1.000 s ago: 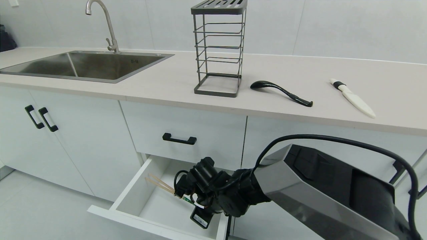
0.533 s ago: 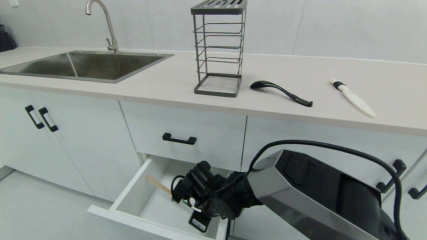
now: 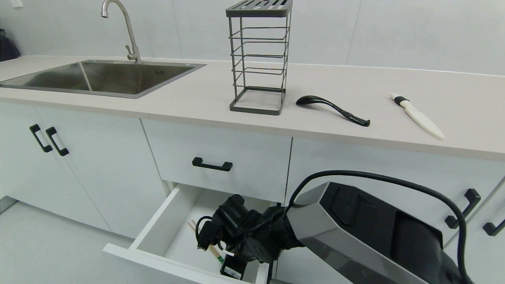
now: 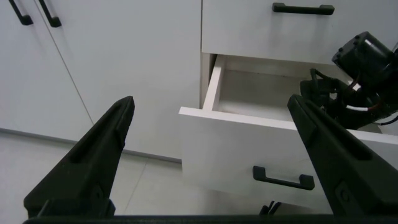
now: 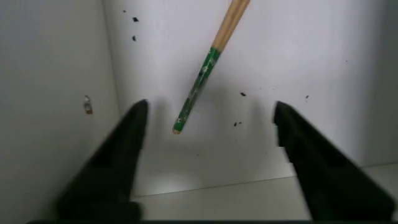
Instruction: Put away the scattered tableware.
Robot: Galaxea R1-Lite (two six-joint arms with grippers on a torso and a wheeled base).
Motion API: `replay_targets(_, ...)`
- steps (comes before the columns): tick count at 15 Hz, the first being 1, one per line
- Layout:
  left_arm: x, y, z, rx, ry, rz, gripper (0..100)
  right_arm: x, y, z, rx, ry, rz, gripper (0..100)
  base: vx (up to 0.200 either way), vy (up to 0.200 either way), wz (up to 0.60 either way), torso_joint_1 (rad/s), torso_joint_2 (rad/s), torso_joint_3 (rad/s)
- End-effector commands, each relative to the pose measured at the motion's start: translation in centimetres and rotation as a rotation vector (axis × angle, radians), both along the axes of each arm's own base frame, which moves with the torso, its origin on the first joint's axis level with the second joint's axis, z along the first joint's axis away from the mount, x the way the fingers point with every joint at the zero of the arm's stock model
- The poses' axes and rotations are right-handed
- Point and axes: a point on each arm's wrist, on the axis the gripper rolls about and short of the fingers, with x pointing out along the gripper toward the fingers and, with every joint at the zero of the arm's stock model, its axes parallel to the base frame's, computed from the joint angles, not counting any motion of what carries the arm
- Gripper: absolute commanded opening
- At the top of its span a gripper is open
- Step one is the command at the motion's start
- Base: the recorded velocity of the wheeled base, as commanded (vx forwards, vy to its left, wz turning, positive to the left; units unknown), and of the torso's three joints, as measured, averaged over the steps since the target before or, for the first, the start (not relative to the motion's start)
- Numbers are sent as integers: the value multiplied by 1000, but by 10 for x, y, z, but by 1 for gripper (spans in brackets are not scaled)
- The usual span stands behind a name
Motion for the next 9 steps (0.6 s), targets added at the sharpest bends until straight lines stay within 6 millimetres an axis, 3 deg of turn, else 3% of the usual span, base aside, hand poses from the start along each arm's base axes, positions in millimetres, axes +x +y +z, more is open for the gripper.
replay_targets(1,0,0,0,1,1,0,100,-2,2,24,34,-24,9,100,0,0,0,0,0,0)
replay_targets(3,0,0,0,-1,1,0,100,-9,3,55,78,-54,19,100,0,0,0,0,0,0)
replay_targets(9,0,0,0,-1,1,0,100,-32,-10,120,161,-111,33,100,0,0,0,0,0,0)
